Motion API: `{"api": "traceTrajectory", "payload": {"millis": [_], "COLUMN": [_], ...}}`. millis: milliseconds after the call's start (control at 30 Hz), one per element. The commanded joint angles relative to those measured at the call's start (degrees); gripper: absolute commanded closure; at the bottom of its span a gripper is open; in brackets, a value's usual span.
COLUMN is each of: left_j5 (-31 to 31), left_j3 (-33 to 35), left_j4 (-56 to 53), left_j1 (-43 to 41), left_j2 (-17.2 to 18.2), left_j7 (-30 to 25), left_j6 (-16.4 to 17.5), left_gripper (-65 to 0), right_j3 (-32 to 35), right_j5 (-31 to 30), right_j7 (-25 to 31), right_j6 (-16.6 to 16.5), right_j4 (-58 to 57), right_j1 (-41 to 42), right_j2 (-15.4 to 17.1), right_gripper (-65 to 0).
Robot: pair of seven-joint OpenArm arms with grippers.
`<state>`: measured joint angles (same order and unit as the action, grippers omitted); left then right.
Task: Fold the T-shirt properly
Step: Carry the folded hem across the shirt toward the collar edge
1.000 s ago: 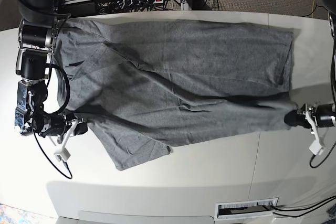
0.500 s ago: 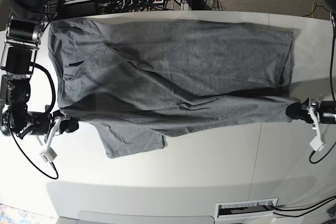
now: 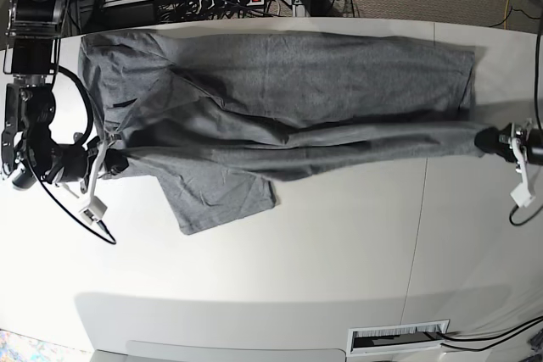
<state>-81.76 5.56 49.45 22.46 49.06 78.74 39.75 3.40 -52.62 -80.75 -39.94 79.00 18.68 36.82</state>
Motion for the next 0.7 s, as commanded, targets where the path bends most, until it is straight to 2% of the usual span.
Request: {"api": "traceTrajectory", "payload": {"millis": [0,267,533,667], "left_j5": [-1.44,-1.42,-1.42,-1.40], "left_j3": [-0.46,-0.46,-0.46,-0.46], "left_j4": [0.63,0.70,0.70,0.70], "left_j1": [0.55,-2.67,-2.80,-2.82], "left_j2": [1.84,2.40,2.54,2.54], "left_j7": [-0.17,1.26,1.26,1.26], "left_j6": [0.25,0.25,0.25,0.25], "left_gripper": [0.0,0.0,0.0,0.0], "right_j3": [-0.92,-4.07,-4.13,-4.15], "right_j5": [-0.39,-0.48,-0.92,-0.87], "right_j7": [0.75,0.75,0.75,0.75], "right_j6": [-0.06,-0.06,-0.06,-0.06], "right_j4": [1.18,2.08,5.53,5.81], "right_j1": [0.83,-2.86,-5.51,-6.62], "right_j2": [1.29,1.79,7.37,8.61], "right_gripper": [0.0,0.0,0.0,0.0]}}
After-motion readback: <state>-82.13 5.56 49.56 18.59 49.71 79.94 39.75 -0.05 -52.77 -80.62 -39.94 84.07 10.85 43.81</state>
